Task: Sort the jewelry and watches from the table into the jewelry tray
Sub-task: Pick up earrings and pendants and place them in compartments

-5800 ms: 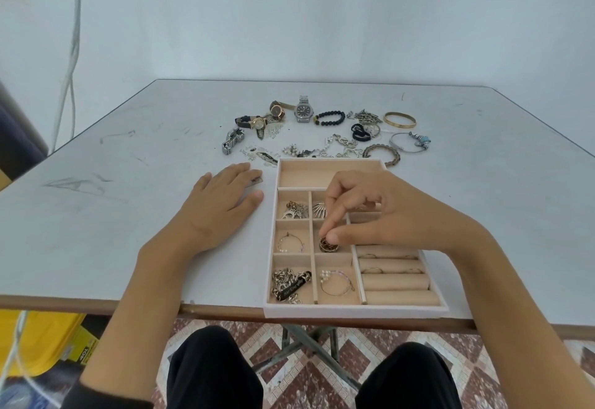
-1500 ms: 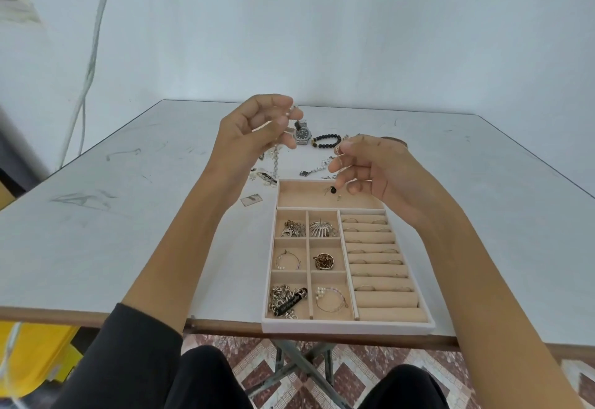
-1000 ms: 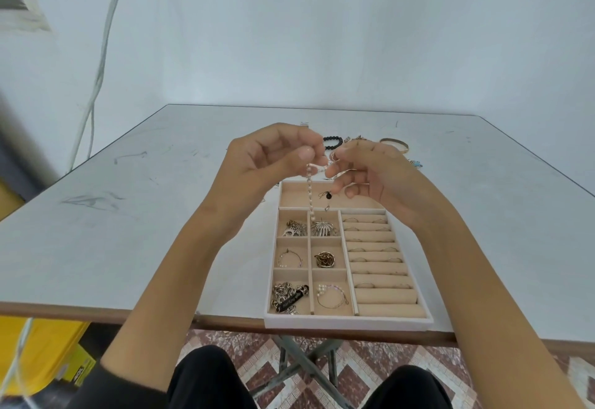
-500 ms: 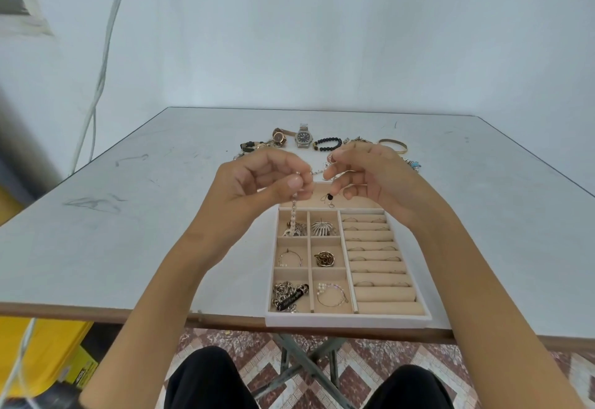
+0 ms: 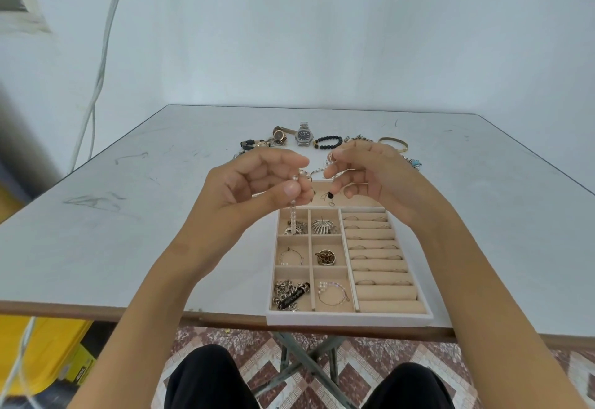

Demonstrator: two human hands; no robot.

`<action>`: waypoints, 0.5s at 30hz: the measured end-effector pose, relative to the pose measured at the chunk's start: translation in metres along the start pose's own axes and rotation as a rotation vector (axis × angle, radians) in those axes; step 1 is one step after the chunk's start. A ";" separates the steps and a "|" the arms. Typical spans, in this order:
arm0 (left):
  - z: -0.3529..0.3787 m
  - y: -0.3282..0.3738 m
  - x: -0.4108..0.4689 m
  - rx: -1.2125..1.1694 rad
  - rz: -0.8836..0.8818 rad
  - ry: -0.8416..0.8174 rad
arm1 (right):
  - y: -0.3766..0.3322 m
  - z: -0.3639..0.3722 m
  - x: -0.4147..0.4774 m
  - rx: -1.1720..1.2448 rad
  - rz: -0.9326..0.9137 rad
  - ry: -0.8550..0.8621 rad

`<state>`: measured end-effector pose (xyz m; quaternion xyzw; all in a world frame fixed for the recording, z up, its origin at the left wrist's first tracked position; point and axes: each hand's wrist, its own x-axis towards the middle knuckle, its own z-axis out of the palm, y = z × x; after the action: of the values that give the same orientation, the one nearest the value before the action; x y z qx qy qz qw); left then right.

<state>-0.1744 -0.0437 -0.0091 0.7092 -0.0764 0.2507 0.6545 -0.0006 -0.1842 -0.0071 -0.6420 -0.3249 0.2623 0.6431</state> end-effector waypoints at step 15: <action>0.001 -0.001 -0.007 0.046 -0.041 0.048 | 0.000 -0.001 0.000 -0.001 -0.002 0.003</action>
<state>-0.1798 -0.0462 -0.0128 0.7194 -0.0406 0.2559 0.6444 -0.0003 -0.1851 -0.0073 -0.6423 -0.3247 0.2605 0.6435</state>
